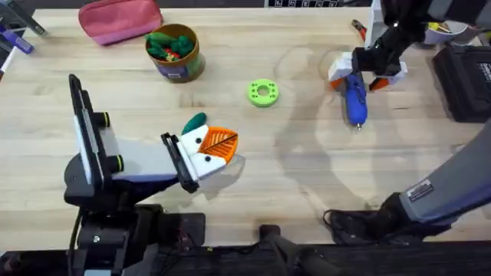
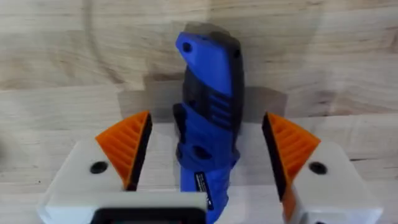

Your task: Pick up the gripper from the table and insert it into the empty holder that is missing its gripper. Then pick up a screw, insert it into the mounting hole, and use the screwdriver to tighten it. Finally, clean up the table by picking up the vegetable and placing it into the bucket.

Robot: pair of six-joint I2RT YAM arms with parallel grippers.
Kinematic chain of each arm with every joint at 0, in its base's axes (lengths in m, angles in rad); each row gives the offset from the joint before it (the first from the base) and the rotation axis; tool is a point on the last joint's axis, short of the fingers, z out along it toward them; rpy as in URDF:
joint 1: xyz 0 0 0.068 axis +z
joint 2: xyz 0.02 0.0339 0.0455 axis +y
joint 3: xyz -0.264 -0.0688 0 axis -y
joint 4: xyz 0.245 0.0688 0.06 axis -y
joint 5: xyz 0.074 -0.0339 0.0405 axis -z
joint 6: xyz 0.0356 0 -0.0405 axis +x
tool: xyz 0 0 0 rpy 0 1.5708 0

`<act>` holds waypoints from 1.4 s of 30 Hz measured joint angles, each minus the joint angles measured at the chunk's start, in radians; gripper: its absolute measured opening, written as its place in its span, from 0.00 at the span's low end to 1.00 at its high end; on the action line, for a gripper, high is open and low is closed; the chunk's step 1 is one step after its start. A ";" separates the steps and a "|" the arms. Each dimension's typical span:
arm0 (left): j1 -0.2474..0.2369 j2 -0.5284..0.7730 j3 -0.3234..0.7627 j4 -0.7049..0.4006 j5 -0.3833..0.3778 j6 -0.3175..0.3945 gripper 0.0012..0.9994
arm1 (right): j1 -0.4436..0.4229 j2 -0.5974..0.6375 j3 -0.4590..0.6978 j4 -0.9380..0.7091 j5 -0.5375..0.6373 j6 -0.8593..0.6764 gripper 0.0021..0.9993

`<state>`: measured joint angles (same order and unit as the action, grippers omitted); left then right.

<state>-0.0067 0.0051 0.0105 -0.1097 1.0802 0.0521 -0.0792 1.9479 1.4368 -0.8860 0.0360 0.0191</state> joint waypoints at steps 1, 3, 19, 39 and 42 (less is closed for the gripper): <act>0.000 0.000 0.000 0.000 0.000 0.000 0.01 | 0.000 0.003 0.000 0.001 0.000 -0.002 0.99; 0.000 0.000 0.000 0.000 0.000 0.000 0.01 | 0.000 0.005 0.000 0.003 0.000 -0.006 0.99; 0.000 0.000 0.000 0.000 0.000 0.000 0.01 | 0.000 0.031 0.000 -0.004 0.015 -0.017 0.99; 0.000 0.000 0.000 0.000 0.000 0.000 0.01 | -0.002 0.036 0.000 0.027 0.027 -0.023 0.02; 0.000 0.000 0.000 0.000 0.000 0.000 0.01 | -0.002 0.036 0.000 0.027 0.027 -0.023 0.02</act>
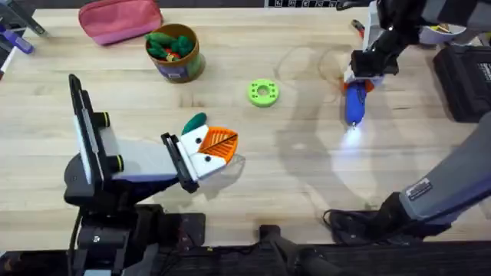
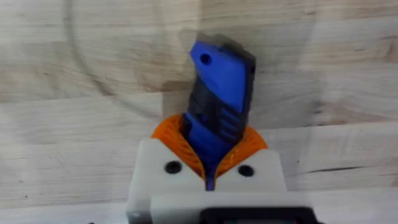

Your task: Pick up the gripper from the table and insert it into the empty holder that is missing its gripper. Then pick up a screw, insert it into the mounting hole, and use the screwdriver to tighten it. Finally, clean up the table by picking up the vegetable and placing it into the bucket.

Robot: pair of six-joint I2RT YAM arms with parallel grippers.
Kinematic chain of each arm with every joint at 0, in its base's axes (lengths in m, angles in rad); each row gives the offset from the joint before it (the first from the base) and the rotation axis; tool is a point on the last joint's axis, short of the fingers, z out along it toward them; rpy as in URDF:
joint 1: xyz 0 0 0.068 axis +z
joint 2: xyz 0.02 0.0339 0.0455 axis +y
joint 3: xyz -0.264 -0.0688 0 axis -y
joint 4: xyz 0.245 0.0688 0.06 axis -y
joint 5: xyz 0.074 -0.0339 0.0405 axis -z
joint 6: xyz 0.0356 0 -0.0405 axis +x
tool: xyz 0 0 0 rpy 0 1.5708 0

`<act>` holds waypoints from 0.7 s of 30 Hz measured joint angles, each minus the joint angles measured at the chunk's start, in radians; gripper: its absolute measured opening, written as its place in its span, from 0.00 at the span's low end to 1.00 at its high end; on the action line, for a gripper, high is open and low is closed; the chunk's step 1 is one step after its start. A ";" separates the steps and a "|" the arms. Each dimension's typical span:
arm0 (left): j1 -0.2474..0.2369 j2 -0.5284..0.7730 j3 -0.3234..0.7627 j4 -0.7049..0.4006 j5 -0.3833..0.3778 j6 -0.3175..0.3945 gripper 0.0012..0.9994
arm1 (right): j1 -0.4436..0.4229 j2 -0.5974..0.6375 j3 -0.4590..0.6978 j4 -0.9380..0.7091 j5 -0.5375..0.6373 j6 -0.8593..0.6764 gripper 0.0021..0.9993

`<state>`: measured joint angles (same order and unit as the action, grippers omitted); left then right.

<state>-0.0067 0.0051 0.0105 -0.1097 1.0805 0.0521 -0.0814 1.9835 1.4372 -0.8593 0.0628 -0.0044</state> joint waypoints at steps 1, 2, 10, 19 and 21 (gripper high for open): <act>0.000 0.000 0.000 0.000 0.000 0.000 0.01 | 0.000 0.000 0.000 0.000 0.000 0.000 0.02; 0.000 0.000 0.000 0.000 0.000 0.000 0.01 | 0.000 0.000 0.000 0.000 0.000 0.000 0.02; 0.000 0.000 0.000 0.000 0.000 0.000 0.01 | 0.007 -0.050 -0.009 -0.001 -0.004 0.000 0.01; 0.000 0.000 0.000 0.000 0.000 0.000 0.01 | 0.104 -0.326 0.000 -0.002 -0.004 0.003 0.01; 0.000 0.000 0.000 0.000 0.000 0.000 0.01 | 0.131 -0.374 0.011 0.000 -0.005 0.012 0.01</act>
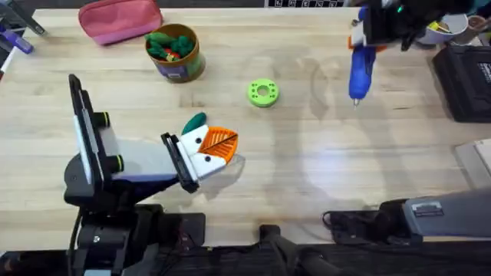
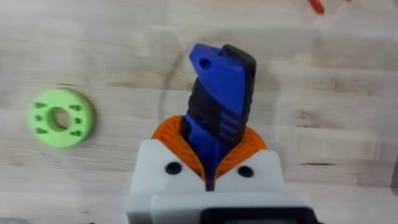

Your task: Pick up the gripper from the table and insert it into the empty holder that is missing its gripper. Then pick up a screw, insert it into the mounting hole, and use the screwdriver to tighten it. Finally, clean up the table by picking up the vegetable and placing it into the bucket.

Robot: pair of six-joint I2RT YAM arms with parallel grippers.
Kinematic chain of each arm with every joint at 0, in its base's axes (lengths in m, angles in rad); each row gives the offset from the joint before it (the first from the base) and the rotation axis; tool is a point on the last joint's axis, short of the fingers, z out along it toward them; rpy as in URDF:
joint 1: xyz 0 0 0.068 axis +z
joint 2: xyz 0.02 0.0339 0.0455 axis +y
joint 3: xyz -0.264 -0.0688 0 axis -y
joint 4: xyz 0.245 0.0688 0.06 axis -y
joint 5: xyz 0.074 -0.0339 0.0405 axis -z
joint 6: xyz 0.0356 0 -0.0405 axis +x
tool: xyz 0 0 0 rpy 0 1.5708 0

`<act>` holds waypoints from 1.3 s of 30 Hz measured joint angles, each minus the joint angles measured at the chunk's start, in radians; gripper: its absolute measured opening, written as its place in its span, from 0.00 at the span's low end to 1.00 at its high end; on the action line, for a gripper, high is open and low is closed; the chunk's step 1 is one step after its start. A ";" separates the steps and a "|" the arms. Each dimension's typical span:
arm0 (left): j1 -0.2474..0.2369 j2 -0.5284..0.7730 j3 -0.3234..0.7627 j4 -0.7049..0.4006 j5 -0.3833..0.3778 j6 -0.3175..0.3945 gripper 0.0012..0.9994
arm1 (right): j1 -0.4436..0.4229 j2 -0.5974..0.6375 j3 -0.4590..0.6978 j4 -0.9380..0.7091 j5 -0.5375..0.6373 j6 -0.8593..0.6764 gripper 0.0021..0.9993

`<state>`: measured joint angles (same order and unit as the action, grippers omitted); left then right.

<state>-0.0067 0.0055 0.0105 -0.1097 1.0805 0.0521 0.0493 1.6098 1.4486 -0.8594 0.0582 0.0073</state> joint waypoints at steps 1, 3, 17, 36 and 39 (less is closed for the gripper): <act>0.000 0.000 0.000 0.000 0.000 0.000 0.01 | 0.014 -0.023 0.007 0.002 0.000 0.005 0.01; 0.000 0.000 0.000 0.000 0.000 0.000 0.01 | 0.043 -0.068 0.017 0.019 0.000 0.012 0.01; 0.000 0.000 0.000 0.000 0.000 0.000 0.01 | 0.294 -0.321 0.031 0.303 -0.012 0.055 0.01; 0.000 0.000 0.000 0.000 0.000 0.000 0.01 | 0.522 -0.356 0.031 0.531 -0.340 0.094 0.01; 0.000 0.000 0.000 0.000 0.000 0.000 0.01 | 0.541 -0.356 0.030 0.549 -0.366 0.086 0.01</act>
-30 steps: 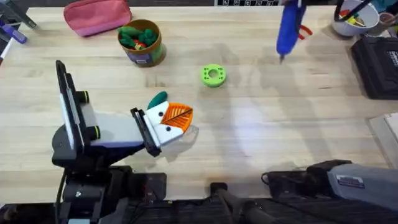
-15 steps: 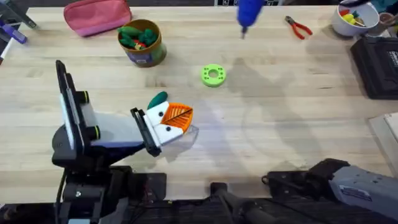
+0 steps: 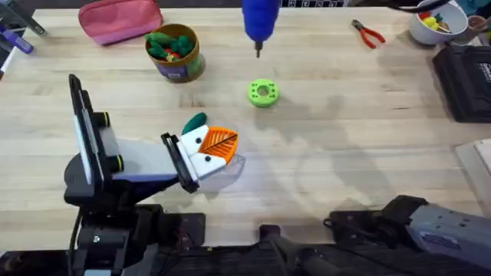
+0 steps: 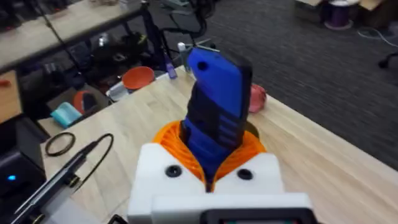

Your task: Pick up the gripper from the table and insert it into the empty holder that is missing its gripper. Then pick up a screw, insert it into the mounting hole, and use the screwdriver to tighten it. Finally, clean up the table by picking up the vegetable and placing it into the bucket.

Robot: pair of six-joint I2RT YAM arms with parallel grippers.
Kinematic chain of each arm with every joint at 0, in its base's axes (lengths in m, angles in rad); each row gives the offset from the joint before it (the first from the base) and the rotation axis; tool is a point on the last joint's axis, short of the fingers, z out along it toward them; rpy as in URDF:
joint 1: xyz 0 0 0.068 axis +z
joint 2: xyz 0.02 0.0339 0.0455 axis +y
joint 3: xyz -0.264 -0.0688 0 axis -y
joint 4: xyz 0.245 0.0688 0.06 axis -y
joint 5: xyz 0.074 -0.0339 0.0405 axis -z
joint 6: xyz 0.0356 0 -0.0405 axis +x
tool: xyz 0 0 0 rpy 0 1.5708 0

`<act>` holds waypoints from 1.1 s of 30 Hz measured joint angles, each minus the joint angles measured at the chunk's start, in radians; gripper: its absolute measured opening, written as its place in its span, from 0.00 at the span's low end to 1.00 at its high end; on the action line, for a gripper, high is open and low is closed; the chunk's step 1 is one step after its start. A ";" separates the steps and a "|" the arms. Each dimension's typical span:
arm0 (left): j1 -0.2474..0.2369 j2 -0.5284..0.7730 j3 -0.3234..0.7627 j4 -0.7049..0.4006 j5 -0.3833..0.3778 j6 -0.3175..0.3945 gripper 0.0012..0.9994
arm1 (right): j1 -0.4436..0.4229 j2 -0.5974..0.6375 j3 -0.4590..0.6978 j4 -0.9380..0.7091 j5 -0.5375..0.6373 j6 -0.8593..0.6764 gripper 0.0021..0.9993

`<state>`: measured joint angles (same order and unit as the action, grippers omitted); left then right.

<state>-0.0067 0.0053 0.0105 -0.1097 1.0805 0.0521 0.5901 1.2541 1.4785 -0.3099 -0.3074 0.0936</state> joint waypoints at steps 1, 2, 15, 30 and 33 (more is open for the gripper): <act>0.000 0.000 0.000 0.000 0.000 0.000 0.01 | 0.006 0.000 -0.002 0.012 -0.009 -0.002 0.01; 0.000 0.000 0.000 0.000 0.000 0.000 0.01 | 0.012 0.000 -0.005 0.029 -0.016 -0.005 0.01; 0.000 0.000 0.000 0.000 0.000 0.000 0.01 | 0.033 0.000 -0.258 0.435 -0.163 0.018 0.01; 0.000 0.000 0.000 0.000 0.000 0.000 0.01 | 0.030 -0.028 -0.483 0.664 -0.312 0.071 0.01; 0.000 0.000 0.000 0.000 0.000 0.000 0.01 | 0.021 -0.077 -0.538 0.677 -0.319 0.078 0.01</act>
<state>-0.0067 0.0051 0.0105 -0.1097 1.0805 0.0517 0.6110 1.1770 0.9409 0.3666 -0.6265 0.1719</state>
